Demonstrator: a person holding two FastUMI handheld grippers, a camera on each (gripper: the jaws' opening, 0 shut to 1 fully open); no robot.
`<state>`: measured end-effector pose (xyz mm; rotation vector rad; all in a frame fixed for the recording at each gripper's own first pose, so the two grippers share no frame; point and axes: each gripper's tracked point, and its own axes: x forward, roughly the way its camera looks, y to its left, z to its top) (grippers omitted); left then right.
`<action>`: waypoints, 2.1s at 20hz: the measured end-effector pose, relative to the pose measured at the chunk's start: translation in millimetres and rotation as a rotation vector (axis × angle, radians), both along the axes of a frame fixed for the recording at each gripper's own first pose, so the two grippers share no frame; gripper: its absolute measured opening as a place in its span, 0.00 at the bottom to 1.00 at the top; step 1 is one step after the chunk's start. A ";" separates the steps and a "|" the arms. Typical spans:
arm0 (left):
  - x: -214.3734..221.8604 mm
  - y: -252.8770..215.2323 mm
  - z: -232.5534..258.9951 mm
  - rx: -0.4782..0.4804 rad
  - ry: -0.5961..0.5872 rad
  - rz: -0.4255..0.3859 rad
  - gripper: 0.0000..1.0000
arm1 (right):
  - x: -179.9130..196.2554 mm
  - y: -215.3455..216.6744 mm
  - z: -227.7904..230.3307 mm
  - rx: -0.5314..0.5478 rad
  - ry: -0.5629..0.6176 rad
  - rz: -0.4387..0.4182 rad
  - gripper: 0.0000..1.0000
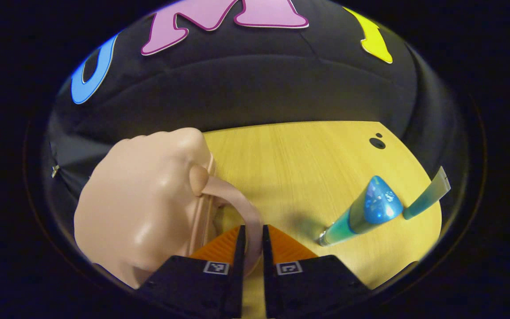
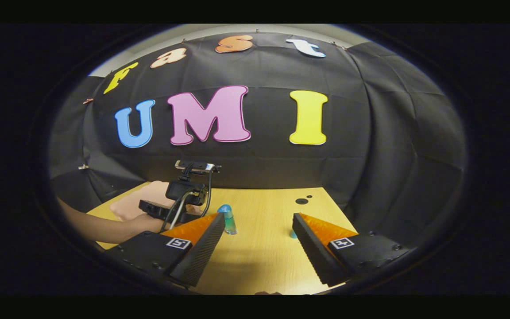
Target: First open the suitcase, pack the skin care products into it, and then close the suitcase.
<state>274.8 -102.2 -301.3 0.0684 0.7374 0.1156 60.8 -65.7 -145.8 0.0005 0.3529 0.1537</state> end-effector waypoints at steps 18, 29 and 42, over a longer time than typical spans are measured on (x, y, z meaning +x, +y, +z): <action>-22.3 60.3 181.4 -0.119 -0.167 -0.067 0.09 | 3.5 54.4 3.3 0.046 -0.032 0.119 0.97; -55.9 269.5 275.9 0.037 -0.240 0.066 0.09 | 6.8 110.7 5.9 0.027 -0.050 0.212 0.97; -63.8 517.1 181.4 0.220 -0.210 0.176 0.09 | -12.5 160.7 -17.9 -0.072 0.023 0.118 0.95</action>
